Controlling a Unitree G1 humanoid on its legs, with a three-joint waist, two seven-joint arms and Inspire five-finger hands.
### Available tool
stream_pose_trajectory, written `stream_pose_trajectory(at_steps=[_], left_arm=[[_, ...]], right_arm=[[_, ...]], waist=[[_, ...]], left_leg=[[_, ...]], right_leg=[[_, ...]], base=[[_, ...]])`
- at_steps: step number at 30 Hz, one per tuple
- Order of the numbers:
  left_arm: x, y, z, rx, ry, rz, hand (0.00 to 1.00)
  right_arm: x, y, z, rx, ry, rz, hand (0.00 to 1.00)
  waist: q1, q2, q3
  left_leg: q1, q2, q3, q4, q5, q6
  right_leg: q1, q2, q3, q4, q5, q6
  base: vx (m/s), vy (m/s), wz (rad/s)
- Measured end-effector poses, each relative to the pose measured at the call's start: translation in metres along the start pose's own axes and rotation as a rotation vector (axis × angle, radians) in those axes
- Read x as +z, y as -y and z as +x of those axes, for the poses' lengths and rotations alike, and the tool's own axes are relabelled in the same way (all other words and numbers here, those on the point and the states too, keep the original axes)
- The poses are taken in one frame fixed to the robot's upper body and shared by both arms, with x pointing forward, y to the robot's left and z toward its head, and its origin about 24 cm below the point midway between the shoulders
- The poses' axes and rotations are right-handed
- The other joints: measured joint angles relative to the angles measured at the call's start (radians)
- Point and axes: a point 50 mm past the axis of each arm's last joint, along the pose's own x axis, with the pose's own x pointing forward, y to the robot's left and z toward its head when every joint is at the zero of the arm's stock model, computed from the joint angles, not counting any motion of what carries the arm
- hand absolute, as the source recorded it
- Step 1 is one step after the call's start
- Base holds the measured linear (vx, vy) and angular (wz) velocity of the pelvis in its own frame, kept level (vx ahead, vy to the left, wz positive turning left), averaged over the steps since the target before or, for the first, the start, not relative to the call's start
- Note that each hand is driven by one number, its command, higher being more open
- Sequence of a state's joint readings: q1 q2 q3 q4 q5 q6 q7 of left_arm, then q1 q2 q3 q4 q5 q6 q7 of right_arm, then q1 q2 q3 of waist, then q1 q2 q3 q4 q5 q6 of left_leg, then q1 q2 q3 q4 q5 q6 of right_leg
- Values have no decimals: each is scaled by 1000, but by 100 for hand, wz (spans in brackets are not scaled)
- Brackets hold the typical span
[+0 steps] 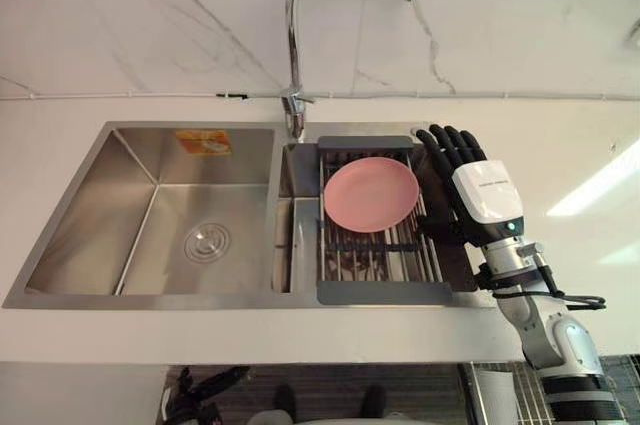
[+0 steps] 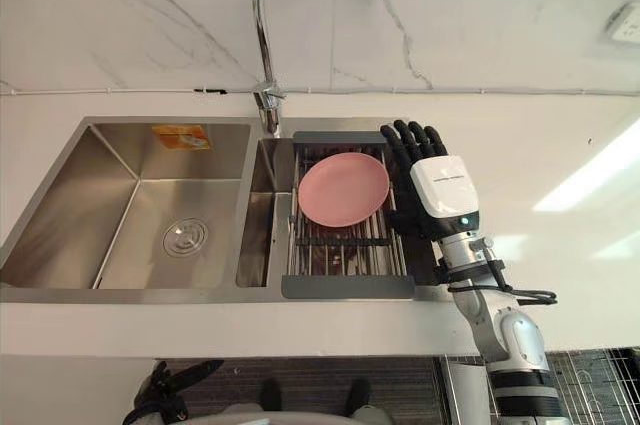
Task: Walk over to the sink, pick up the cup, carry it to the dishwasher, place the cup inside the dishwasher, then close the dishwasher door
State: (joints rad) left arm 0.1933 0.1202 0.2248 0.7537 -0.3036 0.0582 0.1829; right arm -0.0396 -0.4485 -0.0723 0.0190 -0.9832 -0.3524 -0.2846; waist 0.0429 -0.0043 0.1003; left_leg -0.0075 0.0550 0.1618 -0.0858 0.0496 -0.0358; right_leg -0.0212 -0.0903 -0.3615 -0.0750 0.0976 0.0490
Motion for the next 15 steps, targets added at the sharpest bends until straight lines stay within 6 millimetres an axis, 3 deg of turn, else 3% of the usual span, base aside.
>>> stream_pose_trajectory(at_steps=[15], left_arm=[[3, 9, 1, -13, 6, -20, 100]], right_arm=[[10, -8, 3, 29, 24, 27, 100]], waist=[[9, 5, 23]], left_leg=[[0, 0, -12, 3, -3, -1]], right_leg=[[0, -5, -9, 21, -15, 1]], base=[[7, 3, 2]])
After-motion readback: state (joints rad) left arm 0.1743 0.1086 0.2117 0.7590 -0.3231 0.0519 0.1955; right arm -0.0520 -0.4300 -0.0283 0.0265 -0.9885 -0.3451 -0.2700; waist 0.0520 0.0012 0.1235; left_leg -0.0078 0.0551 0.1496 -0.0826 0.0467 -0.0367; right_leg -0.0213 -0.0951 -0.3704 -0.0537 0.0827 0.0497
